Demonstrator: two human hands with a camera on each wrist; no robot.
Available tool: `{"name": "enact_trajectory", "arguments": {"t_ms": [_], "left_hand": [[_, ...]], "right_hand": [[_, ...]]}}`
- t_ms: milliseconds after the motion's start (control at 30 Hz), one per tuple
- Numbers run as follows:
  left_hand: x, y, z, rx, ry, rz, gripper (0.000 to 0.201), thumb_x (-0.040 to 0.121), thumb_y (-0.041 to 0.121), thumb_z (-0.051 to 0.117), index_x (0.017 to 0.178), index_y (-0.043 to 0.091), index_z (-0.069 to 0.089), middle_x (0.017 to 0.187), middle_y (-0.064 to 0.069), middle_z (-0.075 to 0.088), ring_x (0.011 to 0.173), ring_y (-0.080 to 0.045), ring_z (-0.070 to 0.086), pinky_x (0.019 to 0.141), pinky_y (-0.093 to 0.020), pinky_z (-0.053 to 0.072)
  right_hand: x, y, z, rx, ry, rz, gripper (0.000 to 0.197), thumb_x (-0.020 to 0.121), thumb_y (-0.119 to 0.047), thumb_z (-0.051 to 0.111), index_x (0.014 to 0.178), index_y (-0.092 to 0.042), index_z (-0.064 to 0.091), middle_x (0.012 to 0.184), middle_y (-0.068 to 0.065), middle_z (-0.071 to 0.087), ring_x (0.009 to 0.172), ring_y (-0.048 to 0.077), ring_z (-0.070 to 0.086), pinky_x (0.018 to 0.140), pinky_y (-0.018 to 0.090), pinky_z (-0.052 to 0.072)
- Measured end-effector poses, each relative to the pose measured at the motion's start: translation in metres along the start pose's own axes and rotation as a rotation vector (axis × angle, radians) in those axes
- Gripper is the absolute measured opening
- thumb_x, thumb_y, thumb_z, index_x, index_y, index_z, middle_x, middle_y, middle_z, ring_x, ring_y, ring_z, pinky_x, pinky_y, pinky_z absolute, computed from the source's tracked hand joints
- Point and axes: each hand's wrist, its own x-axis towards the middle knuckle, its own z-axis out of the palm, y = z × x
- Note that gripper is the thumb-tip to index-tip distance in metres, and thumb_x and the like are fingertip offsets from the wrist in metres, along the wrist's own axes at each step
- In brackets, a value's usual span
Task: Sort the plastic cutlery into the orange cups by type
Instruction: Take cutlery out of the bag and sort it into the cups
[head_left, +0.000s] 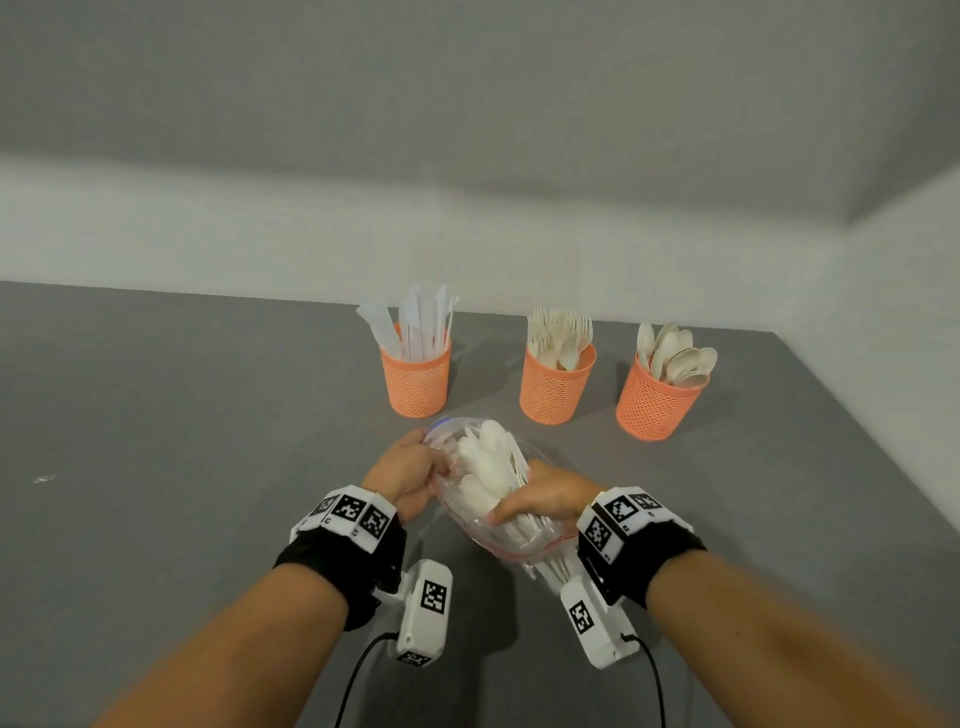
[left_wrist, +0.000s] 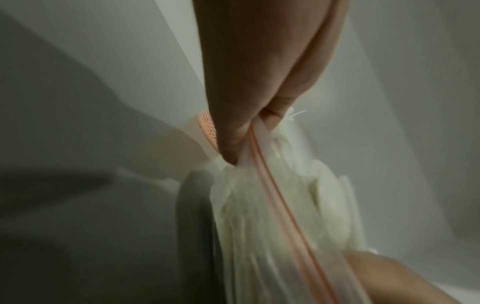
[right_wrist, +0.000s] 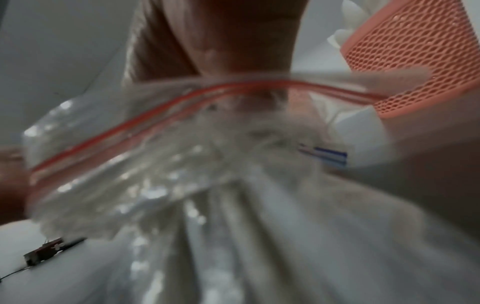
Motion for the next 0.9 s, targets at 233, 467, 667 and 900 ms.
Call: {"name": "enact_trajectory", "arguments": {"t_ms": [233, 467, 667, 900], "left_hand": [[0.008, -0.004, -0.013, 0.282, 0.060, 0.162, 0.017, 0.094, 0.011, 0.048, 0.097, 0.018, 0.063, 0.087, -0.007, 0.064, 0.065, -0.019, 0.056, 0.055, -0.025, 0.047], [0.015, -0.018, -0.024, 1.135, -0.015, 0.341, 0.025, 0.096, 0.017, 0.044, 0.104, 0.003, 0.064, 0.099, -0.017, 0.068, 0.086, -0.024, 0.061, 0.076, -0.027, 0.043], [0.008, -0.010, -0.011, 1.203, 0.099, 0.149, 0.027, 0.097, 0.025, 0.037, 0.110, 0.007, 0.052, 0.125, -0.025, 0.053, 0.113, -0.038, 0.053, 0.094, -0.039, 0.042], [-0.035, 0.040, 0.052, 0.673, -0.371, 0.354, 0.063, 0.079, 0.028, 0.063, 0.136, 0.019, 0.039, 0.138, -0.003, 0.049, 0.126, -0.020, 0.048, 0.106, -0.034, 0.038]], "right_hand": [[-0.009, 0.000, -0.009, 0.185, -0.051, -0.114, 0.047, 0.075, -0.004, 0.074, 0.117, -0.016, 0.057, 0.117, 0.005, 0.065, 0.113, 0.020, 0.060, 0.101, 0.036, 0.046], [-0.008, -0.017, -0.029, 0.710, 0.471, -0.301, 0.055, 0.072, 0.002, 0.072, 0.124, -0.001, 0.054, 0.116, 0.019, 0.065, 0.109, 0.032, 0.062, 0.098, 0.045, 0.048], [-0.028, -0.049, -0.057, 0.824, 0.556, -0.470, 0.016, 0.082, 0.002, 0.062, 0.093, -0.010, 0.065, 0.083, 0.007, 0.068, 0.077, 0.018, 0.067, 0.070, 0.029, 0.056], [-0.032, -0.069, -0.041, 0.750, 0.435, -0.437, 0.031, 0.080, 0.003, 0.063, 0.111, 0.005, 0.059, 0.084, 0.014, 0.069, 0.077, 0.023, 0.069, 0.067, 0.031, 0.058]]}}
